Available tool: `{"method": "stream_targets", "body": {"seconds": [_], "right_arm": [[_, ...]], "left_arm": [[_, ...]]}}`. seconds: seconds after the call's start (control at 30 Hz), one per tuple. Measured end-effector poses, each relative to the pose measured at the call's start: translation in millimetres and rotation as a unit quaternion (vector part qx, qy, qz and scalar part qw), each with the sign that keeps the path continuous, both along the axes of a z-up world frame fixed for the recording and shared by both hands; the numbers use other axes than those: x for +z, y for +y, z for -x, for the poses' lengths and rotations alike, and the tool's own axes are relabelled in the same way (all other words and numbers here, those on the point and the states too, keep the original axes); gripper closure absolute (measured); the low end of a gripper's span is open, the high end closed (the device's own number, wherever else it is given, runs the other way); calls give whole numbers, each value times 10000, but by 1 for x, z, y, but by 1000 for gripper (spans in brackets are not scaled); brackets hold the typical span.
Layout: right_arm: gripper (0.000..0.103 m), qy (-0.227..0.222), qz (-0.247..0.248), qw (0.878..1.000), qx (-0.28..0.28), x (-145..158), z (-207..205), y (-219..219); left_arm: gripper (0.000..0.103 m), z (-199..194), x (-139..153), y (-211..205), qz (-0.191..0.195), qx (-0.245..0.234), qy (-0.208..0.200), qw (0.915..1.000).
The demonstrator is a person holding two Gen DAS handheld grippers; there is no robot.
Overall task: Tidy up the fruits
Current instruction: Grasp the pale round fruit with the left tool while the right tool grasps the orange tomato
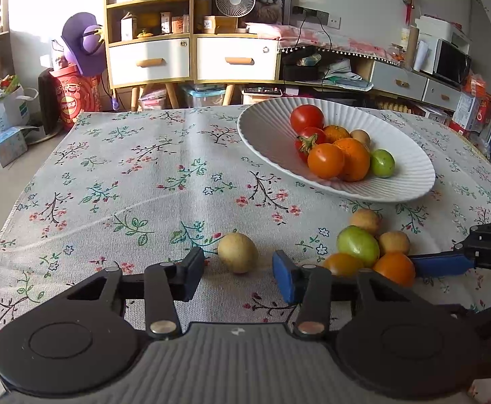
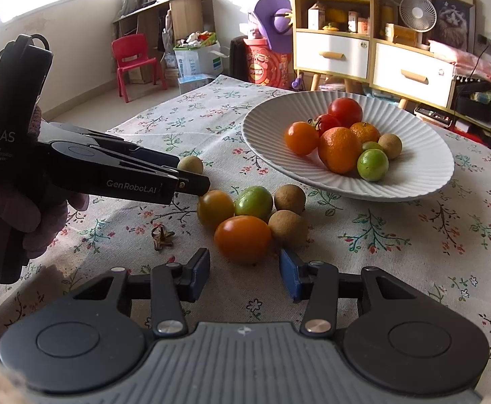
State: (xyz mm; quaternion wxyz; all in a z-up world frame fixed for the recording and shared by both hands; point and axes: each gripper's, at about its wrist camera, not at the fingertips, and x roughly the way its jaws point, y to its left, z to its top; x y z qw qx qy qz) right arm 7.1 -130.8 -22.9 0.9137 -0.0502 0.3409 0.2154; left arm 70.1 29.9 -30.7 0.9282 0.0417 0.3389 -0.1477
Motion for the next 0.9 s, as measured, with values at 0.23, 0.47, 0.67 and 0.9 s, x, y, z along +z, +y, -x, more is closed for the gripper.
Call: {"method": "stream_targets", "body": {"seconds": [0.23,0.47,0.67,0.9], "right_arm": [[60,-15,-29,10000,-66,0,-3,0],[60,-35,-42,10000,-76,1,-4,0],[64,-75,-36,10000,-29,2,-4,3],[69,-63,-88,9999,-44,2,-6,2]], "left_arm": [[70,0,0,-1,-3,-14,9,10000],[76,0,1,-1,4,-49,36,10000],[79,1,2,-1,10,-66,50,10000],[83,0,4,-1,-64,-68,104,9999]]}}
